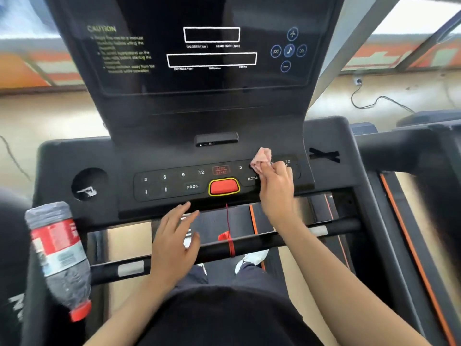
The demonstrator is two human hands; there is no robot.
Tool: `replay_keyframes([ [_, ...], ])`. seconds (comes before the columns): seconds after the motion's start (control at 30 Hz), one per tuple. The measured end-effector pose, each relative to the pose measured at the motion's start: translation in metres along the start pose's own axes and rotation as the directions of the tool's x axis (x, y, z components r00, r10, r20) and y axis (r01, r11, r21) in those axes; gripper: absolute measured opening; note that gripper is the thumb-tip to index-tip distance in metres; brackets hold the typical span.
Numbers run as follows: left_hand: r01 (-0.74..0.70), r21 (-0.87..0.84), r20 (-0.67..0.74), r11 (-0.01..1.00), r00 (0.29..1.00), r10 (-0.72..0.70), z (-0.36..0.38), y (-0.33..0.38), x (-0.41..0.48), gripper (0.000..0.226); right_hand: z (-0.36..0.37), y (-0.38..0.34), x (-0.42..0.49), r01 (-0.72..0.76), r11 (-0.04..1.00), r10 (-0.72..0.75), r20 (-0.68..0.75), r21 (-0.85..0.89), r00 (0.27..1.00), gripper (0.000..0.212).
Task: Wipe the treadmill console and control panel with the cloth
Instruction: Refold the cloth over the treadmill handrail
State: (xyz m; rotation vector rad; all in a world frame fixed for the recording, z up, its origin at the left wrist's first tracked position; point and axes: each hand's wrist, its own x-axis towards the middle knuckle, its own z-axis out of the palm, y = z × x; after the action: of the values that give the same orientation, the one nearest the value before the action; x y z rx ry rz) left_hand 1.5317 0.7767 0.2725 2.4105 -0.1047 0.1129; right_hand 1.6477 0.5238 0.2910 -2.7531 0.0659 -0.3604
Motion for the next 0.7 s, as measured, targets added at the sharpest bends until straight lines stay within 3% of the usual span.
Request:
replay_keyframes([
  [0.13, -0.018, -0.074, 0.056, 0.997, 0.998, 0.022, -0.012, -0.013, -0.002, 0.044, -0.002, -0.058, -0.030, 0.057, 0.970, -0.119, 0.255, 0.238, 0.960, 0.032],
  [0.23, -0.038, -0.139, 0.075, 0.990, 0.996, 0.049, -0.020, -0.018, -0.001, 0.042, -0.025, -0.062, -0.075, -0.114, 0.921, -0.112, 0.533, 0.373, 0.838, 0.029],
  [0.3, -0.056, -0.183, 0.101, 0.982, 0.992, 0.075, -0.024, -0.017, 0.000, 0.041, -0.043, -0.059, -0.103, -0.282, 0.879, -0.026, 0.629, 0.384, 0.777, 0.024],
  [0.43, -0.096, -0.243, 0.194, 0.965, 0.970, 0.146, -0.027, -0.001, 0.003, 0.041, -0.069, -0.059, -0.130, -0.503, 0.728, 0.148, 0.609, 0.466, 0.779, 0.039],
  [0.57, -0.124, -0.340, 0.325, 0.932, 0.915, 0.240, -0.021, 0.029, -0.008, 0.042, -0.087, -0.048, -0.151, -0.565, 0.618, 0.196, 0.588, 0.547, 0.784, 0.020],
  [0.7, -0.022, -0.470, 0.458, 0.883, 0.848, 0.265, -0.005, 0.062, -0.033, 0.044, -0.111, -0.026, -0.187, -0.562, 0.519, 0.249, 0.515, 0.644, 0.820, 0.021],
])
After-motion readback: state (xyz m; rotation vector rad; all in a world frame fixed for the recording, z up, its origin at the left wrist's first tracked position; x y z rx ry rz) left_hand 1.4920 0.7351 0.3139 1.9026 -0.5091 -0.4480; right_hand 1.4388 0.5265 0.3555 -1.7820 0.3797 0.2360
